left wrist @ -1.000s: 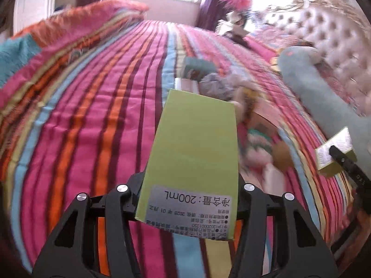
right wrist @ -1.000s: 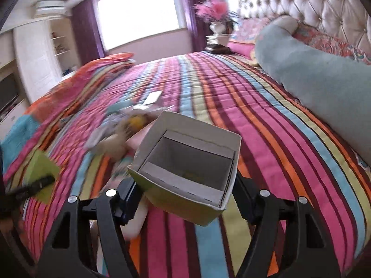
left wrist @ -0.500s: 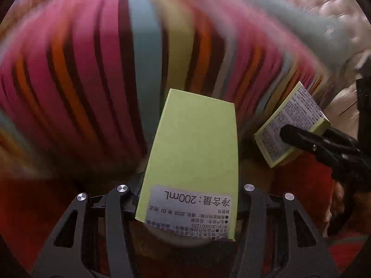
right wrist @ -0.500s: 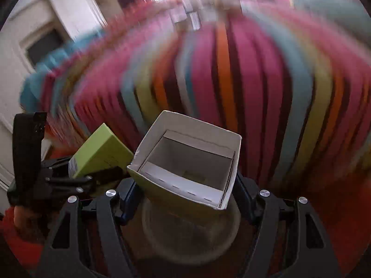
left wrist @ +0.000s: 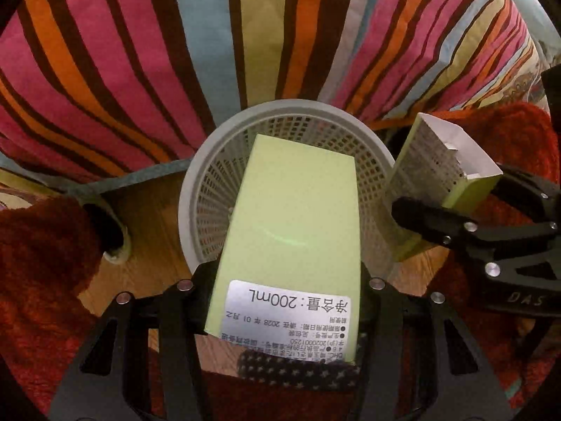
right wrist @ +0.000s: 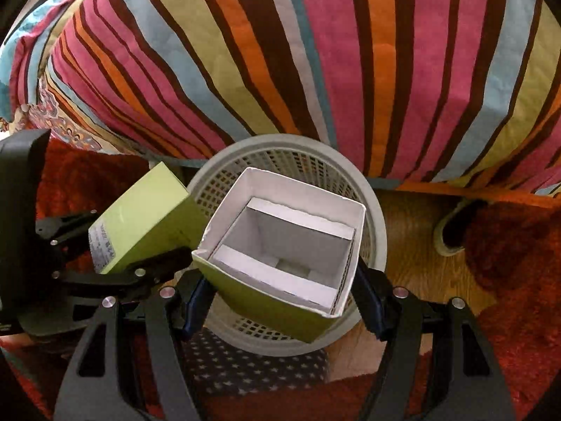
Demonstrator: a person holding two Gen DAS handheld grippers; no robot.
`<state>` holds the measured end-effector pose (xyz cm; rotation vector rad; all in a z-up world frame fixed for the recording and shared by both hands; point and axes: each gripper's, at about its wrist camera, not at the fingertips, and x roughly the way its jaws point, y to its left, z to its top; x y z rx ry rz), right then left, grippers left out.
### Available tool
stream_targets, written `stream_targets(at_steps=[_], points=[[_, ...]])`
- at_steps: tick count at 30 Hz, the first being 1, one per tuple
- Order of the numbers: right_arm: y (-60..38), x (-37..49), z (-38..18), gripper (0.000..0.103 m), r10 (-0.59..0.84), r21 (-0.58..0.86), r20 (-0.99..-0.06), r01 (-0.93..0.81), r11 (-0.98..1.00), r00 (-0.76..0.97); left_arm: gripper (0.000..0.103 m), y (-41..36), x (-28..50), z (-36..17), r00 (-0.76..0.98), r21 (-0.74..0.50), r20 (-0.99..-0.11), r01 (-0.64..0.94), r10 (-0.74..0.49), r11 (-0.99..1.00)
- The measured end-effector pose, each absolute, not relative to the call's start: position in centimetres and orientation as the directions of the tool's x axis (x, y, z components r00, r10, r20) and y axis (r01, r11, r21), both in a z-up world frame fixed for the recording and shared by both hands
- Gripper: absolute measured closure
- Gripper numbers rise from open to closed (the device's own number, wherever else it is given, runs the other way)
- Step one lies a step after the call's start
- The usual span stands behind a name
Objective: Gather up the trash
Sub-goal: 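Lower both lime green boxes into the wastebasket and open both grippers, then move both grippers back over the remaining items on the bed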
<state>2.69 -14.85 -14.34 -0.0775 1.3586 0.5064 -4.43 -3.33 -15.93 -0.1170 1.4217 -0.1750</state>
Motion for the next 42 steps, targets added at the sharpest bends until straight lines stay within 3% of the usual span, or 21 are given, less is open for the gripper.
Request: stream_targets(at_steps=[5,9,15,33,36,40,42], points=[[-14.4,2.6,-14.4,0.036,0.282,0.216,-0.952,-0.390,0.895,0.119,0.049,-3.4,-4.6,-16.5,0.122,-0.180,-0.975,0.052,-0.185,0.982],[-15.6,1.9,-14.6,0.035,0.271,0.212,-0.956,-0.370,0.905,0.114,0.028,-2.9,-4.3,-17.0,0.116,-0.173,-0.978,0.034,-0.176,0.984],[-16.4,1.9,-15.1,0.034,0.252,0.197,-0.960,-0.346,0.917,0.122,0.023,-2.6,-4.3,-17.0,0.130,-0.174,-0.976,0.026,-0.176,0.984],[-16.5,2.0,-14.1,0.034,0.263,0.190,-0.949,-0.348,0.918,0.176,0.023,-1.3,-4.5,-16.4,0.164,-0.170,-0.972,-0.011,-0.166,0.985],[-17.1,2.2,-11.8,0.034,0.305,0.213,-0.926,-0.357,0.909,0.223,0.023,-0.8,-4.6,-14.0,0.228,-0.141,-0.964,-0.014,-0.134,0.990],[-19.0,3.9,-4.8,0.034,0.382,0.226,-0.843,-0.393,0.891,0.380,0.023,0.6,-3.5,-7.2,0.344,-0.229,-0.912,0.023,-0.223,0.973],[-19.6,5.9,-1.4,0.034,0.388,0.194,-0.796,-0.411,0.891,0.464,0.023,1.1,-1.7,-3.4,0.429,-0.215,-0.876,0.059,-0.219,0.975]])
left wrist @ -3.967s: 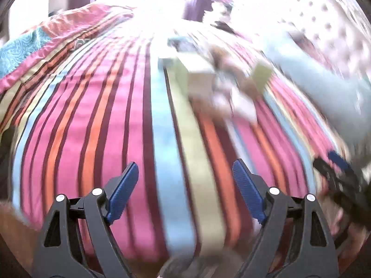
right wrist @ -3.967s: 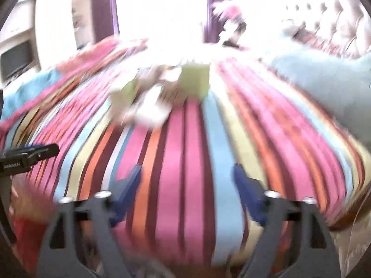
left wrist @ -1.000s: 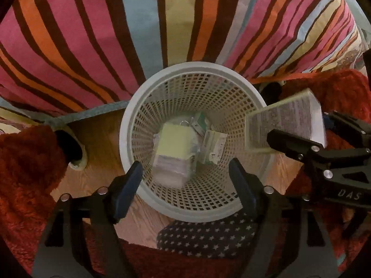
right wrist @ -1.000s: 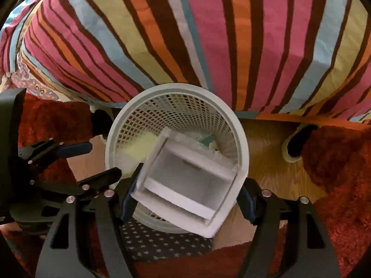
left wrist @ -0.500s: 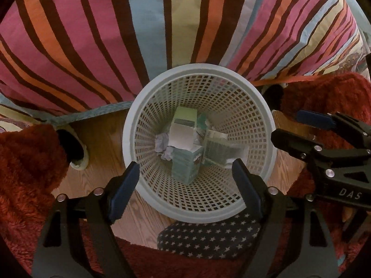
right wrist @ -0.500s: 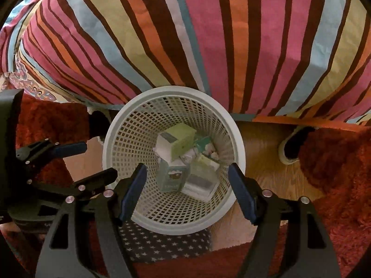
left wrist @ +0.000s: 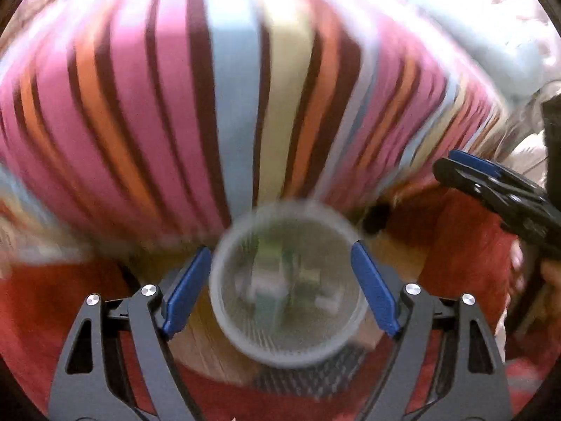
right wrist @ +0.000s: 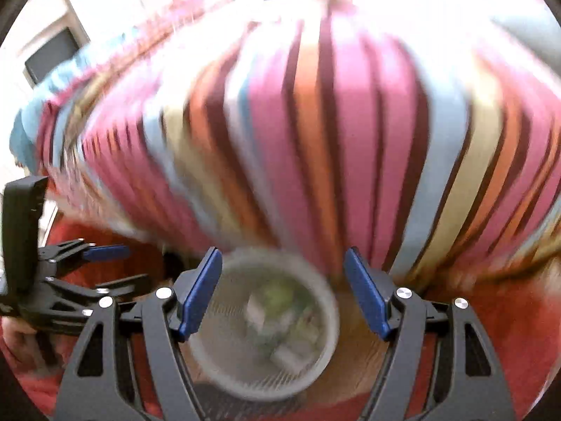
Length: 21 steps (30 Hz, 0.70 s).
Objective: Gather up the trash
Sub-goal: 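Move both grippers back over the remaining items on the bed, then grasp the bread packet with the left gripper while the right gripper grasps the brown round sponge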
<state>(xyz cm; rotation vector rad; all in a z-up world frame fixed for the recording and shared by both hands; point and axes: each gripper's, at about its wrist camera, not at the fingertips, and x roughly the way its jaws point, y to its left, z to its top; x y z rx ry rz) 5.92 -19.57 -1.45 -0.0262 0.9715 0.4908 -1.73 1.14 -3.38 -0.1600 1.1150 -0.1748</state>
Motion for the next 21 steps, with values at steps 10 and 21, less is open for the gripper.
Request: stream_targets(at_steps=[10,21], points=[[-17.8,22.8,7.4,0.034,0.385,0.102,-0.621,-0.416,0.903,0.683,0.018,1.1,16.9,4.8,0.650,-0.057,-0.757,0.024,-0.059,0.998],[-14.7,33.2,5.0,0.034,0.323,0.062,-0.711,-0.402,0.914,0.625,0.018,0.8,27.0,2.8,0.590,-0.003,-0.805,0.085,-0.053,0.996]])
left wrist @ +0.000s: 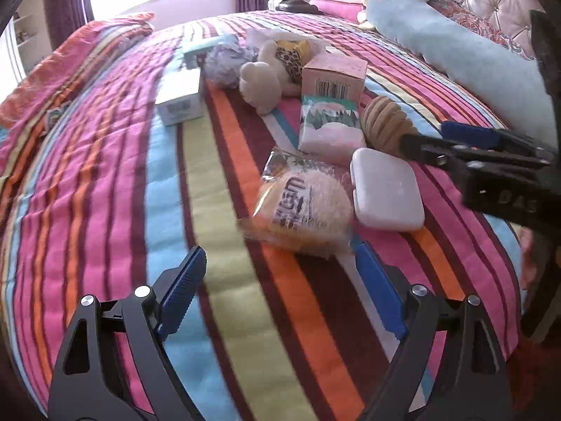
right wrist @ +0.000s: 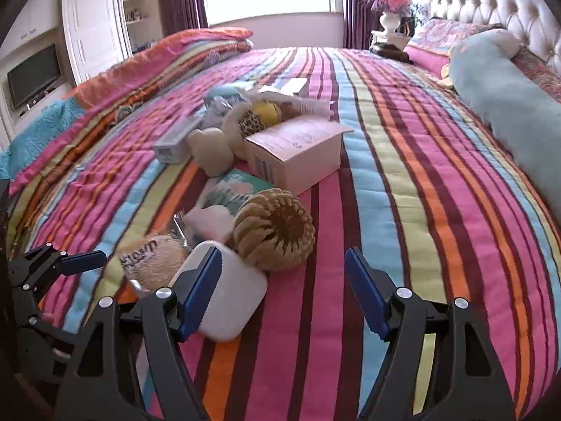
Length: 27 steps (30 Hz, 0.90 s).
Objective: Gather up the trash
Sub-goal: 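Grasp the bread packet with the left gripper while the right gripper grasps the brown round sponge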
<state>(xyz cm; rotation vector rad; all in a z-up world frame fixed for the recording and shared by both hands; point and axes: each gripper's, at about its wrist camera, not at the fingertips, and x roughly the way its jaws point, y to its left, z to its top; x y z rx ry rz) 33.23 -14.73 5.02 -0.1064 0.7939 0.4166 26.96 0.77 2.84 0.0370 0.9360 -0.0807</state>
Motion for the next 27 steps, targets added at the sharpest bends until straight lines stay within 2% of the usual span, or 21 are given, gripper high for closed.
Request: stream_targets(at_steps=[2,5,13,19,21,22,25,27], points=[[-14.3,34.3,4.6,0.034,0.319,0.061,-0.727,-0.406,0.912,0.608,0.018,0.6,28.1,2.4,0.579,-0.002,-0.813,0.106,-0.063,0.994],[-14.1,35.6,4.1,0.023,0.304,0.054,-0.732,-0.393,0.918,0.609,0.018,0.2,29.7,1.6,0.572,0.050,-0.820,0.103,-0.018,0.993],[-13.6,37.6,3.3,0.023,0.328,0.086,-0.745,-0.405,0.910,0.581,0.018,0.9,31.1,1.6,0.579,0.038,-0.815,0.081,-0.016,0.996],[-13.9,38.2,3.0,0.025,0.379,0.147,-0.749,-0.421,0.895,0.544,0.021,2.9,31.0,1.5,0.577,0.022,-0.816,0.079,-0.027,0.997],[-13.9,38.0,3.1,0.041,0.400,0.160,-0.744,-0.438,0.885,0.535,0.029,3.4,30.8,1.7,0.580,0.024,-0.814,0.083,-0.029,0.996],[-13.8,37.8,3.2,0.043,0.413,0.163,-0.738,-0.452,0.877,0.534,0.029,3.6,30.8,1.7,0.579,0.023,-0.815,0.081,-0.028,0.996],[-13.0,37.1,3.6,0.041,0.373,0.086,-0.733,-0.466,0.881,0.570,0.029,3.5,31.0,1.8,0.572,0.042,-0.820,0.105,-0.025,0.994],[-12.6,37.3,3.4,0.036,0.356,0.069,-0.746,-0.467,0.882,0.563,0.029,2.9,31.3,2.0,0.575,0.095,-0.818,0.130,0.003,0.987]])
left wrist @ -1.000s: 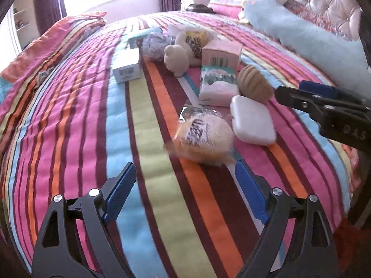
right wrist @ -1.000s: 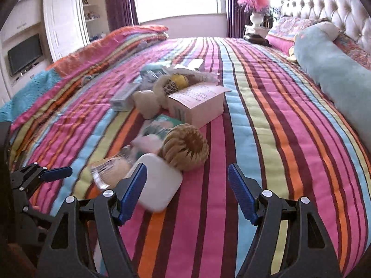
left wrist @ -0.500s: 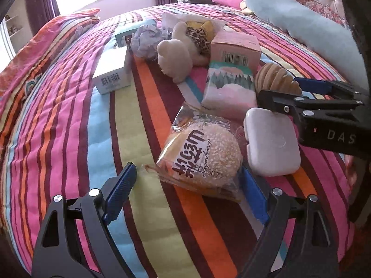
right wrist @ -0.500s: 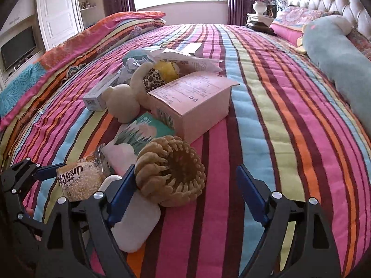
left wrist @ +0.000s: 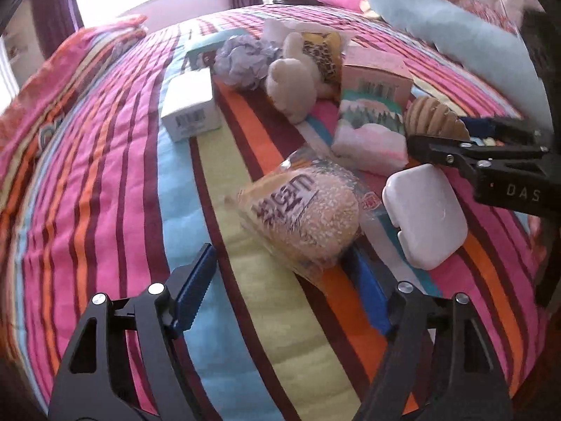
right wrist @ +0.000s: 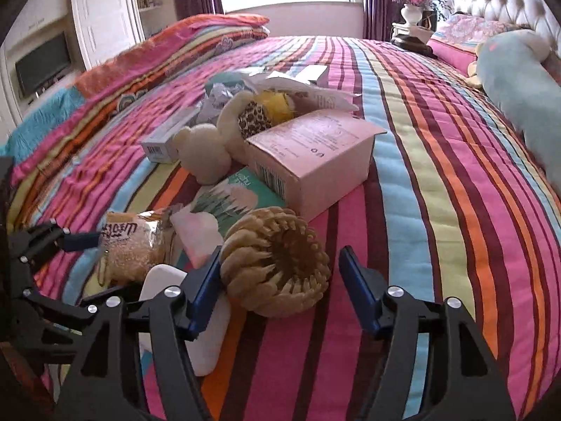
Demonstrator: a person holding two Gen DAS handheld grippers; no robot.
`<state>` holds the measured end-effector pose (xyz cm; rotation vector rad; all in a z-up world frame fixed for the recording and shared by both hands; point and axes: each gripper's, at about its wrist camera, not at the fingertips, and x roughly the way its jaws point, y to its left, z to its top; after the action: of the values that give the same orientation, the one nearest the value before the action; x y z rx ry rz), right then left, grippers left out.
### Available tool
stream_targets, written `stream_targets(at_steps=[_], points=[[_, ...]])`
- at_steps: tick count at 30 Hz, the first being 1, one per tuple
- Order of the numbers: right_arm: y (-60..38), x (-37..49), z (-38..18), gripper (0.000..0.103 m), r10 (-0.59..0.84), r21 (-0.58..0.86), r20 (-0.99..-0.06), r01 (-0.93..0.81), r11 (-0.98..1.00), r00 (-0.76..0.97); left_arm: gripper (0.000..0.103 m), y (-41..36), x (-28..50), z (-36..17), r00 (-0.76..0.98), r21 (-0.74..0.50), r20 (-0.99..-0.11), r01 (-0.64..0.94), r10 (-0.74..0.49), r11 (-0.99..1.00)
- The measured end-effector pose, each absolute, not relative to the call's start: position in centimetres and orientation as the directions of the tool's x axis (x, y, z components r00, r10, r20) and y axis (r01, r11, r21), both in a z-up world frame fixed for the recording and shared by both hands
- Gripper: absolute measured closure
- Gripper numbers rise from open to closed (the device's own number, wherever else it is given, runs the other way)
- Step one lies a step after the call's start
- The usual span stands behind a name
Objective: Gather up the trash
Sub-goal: 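Grasp the bread packet with the left gripper while the right gripper grasps the brown round sponge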
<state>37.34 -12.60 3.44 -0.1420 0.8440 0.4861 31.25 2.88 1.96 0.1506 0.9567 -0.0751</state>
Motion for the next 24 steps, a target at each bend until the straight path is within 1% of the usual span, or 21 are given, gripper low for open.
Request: stream_targets(at_steps=[1,3,4,7,8,9,10,11,13,14,18,20,24], points=[[-12.5,37.6,3.3,0.035,0.352,0.069,-0.753,-0.466,0.882,0.555,0.028,2.7,31.4,2.1,0.575,0.115,-0.818,0.138,0.015,0.984],[-12.6,38.0,3.0,0.034,0.365,0.089,-0.760,-0.470,0.878,0.537,0.023,2.1,31.6,2.3,0.582,0.169,-0.811,0.152,0.050,0.974],[-12.7,38.2,2.9,0.034,0.377,0.107,-0.763,-0.473,0.874,0.525,0.023,1.8,31.8,2.4,0.590,0.194,-0.805,0.156,0.066,0.968],[-13.0,38.5,2.7,0.034,0.406,0.144,-0.764,-0.480,0.865,0.502,0.022,1.3,32.7,2.5,0.593,0.205,-0.803,0.177,0.062,0.962],[-13.1,38.4,2.7,0.036,0.414,0.152,-0.760,-0.482,0.863,0.501,0.023,1.2,33.1,2.4,0.589,0.194,-0.807,0.180,0.052,0.964],[-13.2,38.3,2.8,0.044,0.423,0.160,-0.755,-0.486,0.859,0.500,0.023,1.3,33.4,2.3,0.586,0.166,-0.810,0.183,0.029,0.969],[-13.3,38.1,2.8,0.047,0.441,0.174,-0.749,-0.495,0.851,0.495,0.023,1.4,33.6,2.3,0.584,0.143,-0.812,0.182,0.010,0.973],[-13.4,37.9,3.0,0.047,0.446,0.177,-0.746,-0.498,0.849,0.495,0.023,1.7,33.8,2.2,0.582,0.114,-0.813,0.176,-0.009,0.978],[-13.5,37.6,3.0,0.048,0.444,0.171,-0.747,-0.502,0.848,0.495,0.036,2.3,33.8,2.1,0.580,0.049,-0.813,0.166,-0.057,0.985],[-13.6,37.4,3.1,0.048,0.440,0.164,-0.747,-0.504,0.848,0.498,0.042,2.5,33.6,2.1,0.586,0.039,-0.808,0.152,-0.058,0.988],[-14.3,36.2,3.7,0.049,0.431,0.146,-0.726,-0.493,0.858,0.536,0.043,3.3,32.3,2.2,0.604,0.029,-0.795,0.121,-0.051,0.992],[-15.1,35.1,4.3,0.049,0.418,0.127,-0.705,-0.477,0.870,0.573,0.043,4.1,31.0,2.6,0.611,-0.006,-0.788,0.106,-0.070,0.994],[-16.2,32.8,4.8,0.049,0.362,0.060,-0.693,-0.451,0.891,0.624,0.043,5.0,26.9,4.0,0.646,-0.023,-0.760,0.089,-0.075,0.996]])
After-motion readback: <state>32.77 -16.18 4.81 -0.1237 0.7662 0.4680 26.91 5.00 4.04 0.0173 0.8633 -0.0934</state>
